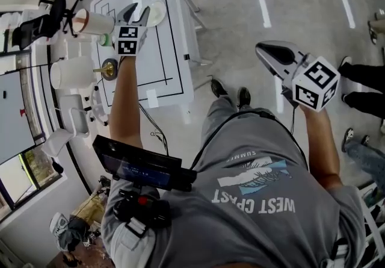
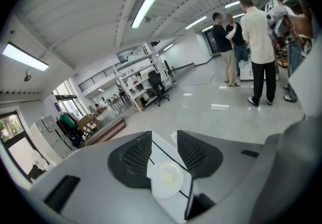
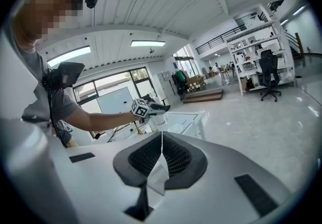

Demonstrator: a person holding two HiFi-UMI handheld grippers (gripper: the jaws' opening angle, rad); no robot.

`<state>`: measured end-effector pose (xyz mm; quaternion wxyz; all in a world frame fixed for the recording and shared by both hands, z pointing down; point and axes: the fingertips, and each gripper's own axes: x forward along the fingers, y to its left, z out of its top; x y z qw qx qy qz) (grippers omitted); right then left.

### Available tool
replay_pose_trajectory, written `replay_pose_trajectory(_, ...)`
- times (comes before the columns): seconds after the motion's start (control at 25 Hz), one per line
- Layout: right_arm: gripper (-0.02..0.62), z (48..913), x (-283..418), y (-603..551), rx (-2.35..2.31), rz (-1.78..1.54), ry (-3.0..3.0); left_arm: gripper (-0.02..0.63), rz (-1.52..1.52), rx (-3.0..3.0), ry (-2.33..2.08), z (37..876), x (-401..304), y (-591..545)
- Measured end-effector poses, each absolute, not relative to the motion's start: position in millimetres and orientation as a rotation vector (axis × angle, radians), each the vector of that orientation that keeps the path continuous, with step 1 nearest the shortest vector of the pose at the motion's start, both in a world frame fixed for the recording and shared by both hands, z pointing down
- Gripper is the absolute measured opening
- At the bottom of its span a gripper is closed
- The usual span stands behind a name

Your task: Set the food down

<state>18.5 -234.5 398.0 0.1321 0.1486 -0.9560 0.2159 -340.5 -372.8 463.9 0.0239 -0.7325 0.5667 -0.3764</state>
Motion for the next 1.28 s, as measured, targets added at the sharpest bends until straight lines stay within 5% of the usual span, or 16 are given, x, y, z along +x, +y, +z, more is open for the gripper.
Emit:
replay_pose_trajectory(0.36,0.008,364.2,-8.4,-224.2,0.263,0.535,-2.893,0.141,-0.537,-2.258,1.926,332.9,-299.0,-280.2)
replay_pose_trajectory(0.64,0.008,314.6,-27.3,-198.3,0.089,0.420,-3.021,0.009,-0.120,-2.199,2.070,268.3,-285.1,-173.6)
replay_pose_trajectory(0.76,0.008,297.2,-39.2,-177.8,0.012,0.363,-3.053,0.008,0.033,-2.215,2.121,254.5,-282.5,-126.6)
replay_pose_trajectory(1.28,0.008,237.4,-99.8,-94.7,-0.259,0.168,-3.107,0.008,0.116,-2.163,2.103,216.3,-273.3,14.3)
